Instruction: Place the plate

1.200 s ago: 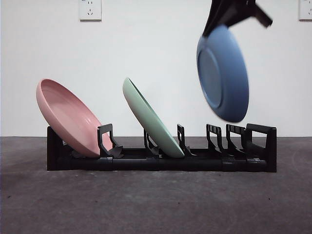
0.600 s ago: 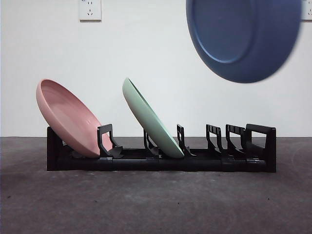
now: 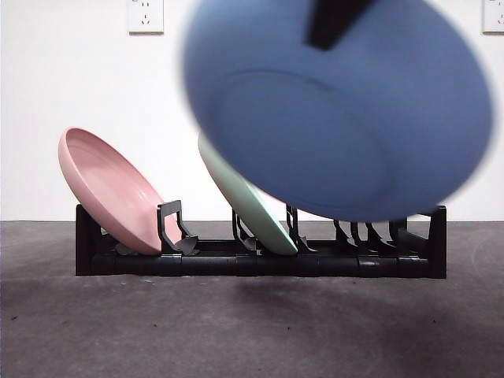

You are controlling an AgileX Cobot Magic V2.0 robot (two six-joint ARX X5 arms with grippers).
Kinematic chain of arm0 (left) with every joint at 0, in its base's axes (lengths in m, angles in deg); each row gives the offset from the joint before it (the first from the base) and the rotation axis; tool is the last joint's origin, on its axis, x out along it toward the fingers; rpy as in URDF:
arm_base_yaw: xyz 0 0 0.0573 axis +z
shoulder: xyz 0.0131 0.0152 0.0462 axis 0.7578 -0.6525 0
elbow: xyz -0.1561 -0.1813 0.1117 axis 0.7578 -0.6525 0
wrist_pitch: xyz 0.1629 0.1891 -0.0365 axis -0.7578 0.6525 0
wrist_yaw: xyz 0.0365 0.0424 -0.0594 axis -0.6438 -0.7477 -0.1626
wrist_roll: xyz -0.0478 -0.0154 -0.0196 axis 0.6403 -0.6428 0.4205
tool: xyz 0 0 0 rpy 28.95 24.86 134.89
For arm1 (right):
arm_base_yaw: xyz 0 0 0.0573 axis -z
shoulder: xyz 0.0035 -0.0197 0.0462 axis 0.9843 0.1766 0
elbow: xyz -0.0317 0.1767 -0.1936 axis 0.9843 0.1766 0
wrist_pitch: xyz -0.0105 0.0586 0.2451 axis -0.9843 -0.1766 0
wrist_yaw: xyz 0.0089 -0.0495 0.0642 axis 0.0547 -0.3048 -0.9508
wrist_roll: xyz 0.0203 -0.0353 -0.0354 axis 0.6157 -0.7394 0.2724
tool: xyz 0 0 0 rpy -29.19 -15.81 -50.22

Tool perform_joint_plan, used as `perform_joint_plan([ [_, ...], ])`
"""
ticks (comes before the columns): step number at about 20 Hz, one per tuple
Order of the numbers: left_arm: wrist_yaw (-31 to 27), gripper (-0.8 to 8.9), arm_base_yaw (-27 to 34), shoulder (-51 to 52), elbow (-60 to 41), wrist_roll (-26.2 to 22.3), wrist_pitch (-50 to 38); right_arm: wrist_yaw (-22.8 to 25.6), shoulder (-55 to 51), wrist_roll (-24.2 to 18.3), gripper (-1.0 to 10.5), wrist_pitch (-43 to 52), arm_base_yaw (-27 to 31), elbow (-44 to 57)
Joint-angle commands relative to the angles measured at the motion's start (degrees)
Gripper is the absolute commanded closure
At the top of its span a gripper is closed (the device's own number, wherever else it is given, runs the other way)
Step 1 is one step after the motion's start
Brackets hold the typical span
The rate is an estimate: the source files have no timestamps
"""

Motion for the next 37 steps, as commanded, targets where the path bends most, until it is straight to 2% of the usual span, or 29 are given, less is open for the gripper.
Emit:
perform_joint_plan([
  [1, 0.11, 4.69, 0.00, -0.22, 1.07, 0.11, -0.63, 2.32, 4.42, -3.89, 9.4, 2.19, -3.10, -0.76],
  [4, 0.11, 4.69, 0.00, -0.22, 1.07, 0.11, -0.57, 2.89, 10.62, -5.79, 9.4, 2.49, -3.30, -0.76],
  [6, 0.11, 4.69, 0.00, -0.22, 1.07, 0.11, -0.55, 5.01, 14.51, -6.86, 9.4, 2.56, -2.89, -0.76],
  [10, 0.11, 4.69, 0.00, -0.22, 1.07, 0.11, -0.57, 5.31, 20.57, -6.99, 9.4, 6.43, -1.84, -0.76],
  [14, 0.11, 4.69, 0.00, -0.22, 1.07, 0.11, -0.55, 6.19, 24.37, -6.91, 9.4, 9.75, -0.83, -0.76],
  [17, 0.11, 4.69, 0.00, -0.22, 1.07, 0.11, -0.55, 8.13, 26.51, -6.58, 9.4, 9.68, -0.22, -0.76],
  [21, 0.11, 4.69, 0.00, -0.22, 1.07, 0.11, -0.55, 8.04, 27.52, -6.51, 9.3, 8.57, 0.42, -0.76],
  [24, 0.11, 4.69, 0.00, -0.22, 1.07, 0.11, -0.50, 7.61, 27.52, -5.99, 7.7, 8.09, 0.42, -0.76],
  [27, 0.11, 4.69, 0.00, -0.22, 1.07, 0.11, -0.44, 7.61, 27.43, -3.48, 7.3, 8.20, 0.39, -0.79],
  [29, 0.11, 4.69, 0.00, -0.22, 1.07, 0.09, -0.46, 5.38, 26.34, -2.62, 7.3, 8.17, 0.42, -0.98],
  [30, 0.11, 4.69, 0.00, -0.22, 1.07, 0.09, -0.46, 2.69, 25.42, -2.43, 7.3, 8.20, 0.55, -1.25],
  [33, 0.11, 4.69, 0.00, -0.22, 1.07, 0.11, -0.48, -3.74, 22.67, -0.85, 6.4, 7.52, 1.27, -2.21],
  [37, 0.28, 4.69, 0.00, -0.22, 1.11, 2.12, -0.44, -3.39, 14.47, 3.06, 6.4, 5.64, 4.02, -2.51],
])
